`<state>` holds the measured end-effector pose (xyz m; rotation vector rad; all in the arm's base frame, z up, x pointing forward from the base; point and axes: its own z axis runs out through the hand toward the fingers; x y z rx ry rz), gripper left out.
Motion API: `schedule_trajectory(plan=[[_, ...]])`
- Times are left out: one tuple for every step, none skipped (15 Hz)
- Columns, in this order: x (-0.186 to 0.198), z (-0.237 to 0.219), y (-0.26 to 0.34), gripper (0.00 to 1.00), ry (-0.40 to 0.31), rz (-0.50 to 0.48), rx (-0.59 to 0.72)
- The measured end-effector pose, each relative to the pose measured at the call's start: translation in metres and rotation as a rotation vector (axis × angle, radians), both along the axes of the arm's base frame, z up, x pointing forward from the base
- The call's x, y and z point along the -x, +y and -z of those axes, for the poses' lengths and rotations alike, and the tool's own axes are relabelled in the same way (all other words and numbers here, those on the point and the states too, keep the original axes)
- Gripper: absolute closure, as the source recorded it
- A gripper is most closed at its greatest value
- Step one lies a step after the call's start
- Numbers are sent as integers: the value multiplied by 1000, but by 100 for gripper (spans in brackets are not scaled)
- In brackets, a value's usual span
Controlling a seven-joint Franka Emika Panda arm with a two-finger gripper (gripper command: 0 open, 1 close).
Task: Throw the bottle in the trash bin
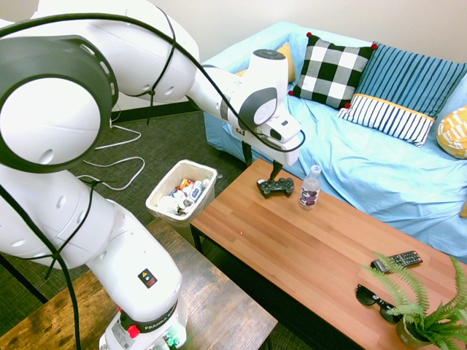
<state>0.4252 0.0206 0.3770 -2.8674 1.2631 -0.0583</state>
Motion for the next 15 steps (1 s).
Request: schedule_trajectory(plan=[[-1,0,0,0,-3,0,0],[-3,-1,0,0,-20,7,0],[-7,-1,-2,0,-41,21,1],[-11,-1,-6,0,-54,40,8],[-18,-2,-12,0,-65,66,16],[-28,-4,-19,0,-74,97,28],[-39,-6,-25,0,-81,130,38],[-52,-7,-28,0,-88,159,41],[-66,-7,-30,0,-93,188,46],[-80,-5,-32,0,-95,210,52],[-93,-1,-32,0,-93,224,57],[-106,7,-33,0,-85,237,63],[-118,18,-34,0,-74,249,70],[-130,30,-35,0,-62,264,77],[-142,41,-38,0,-51,279,80]])
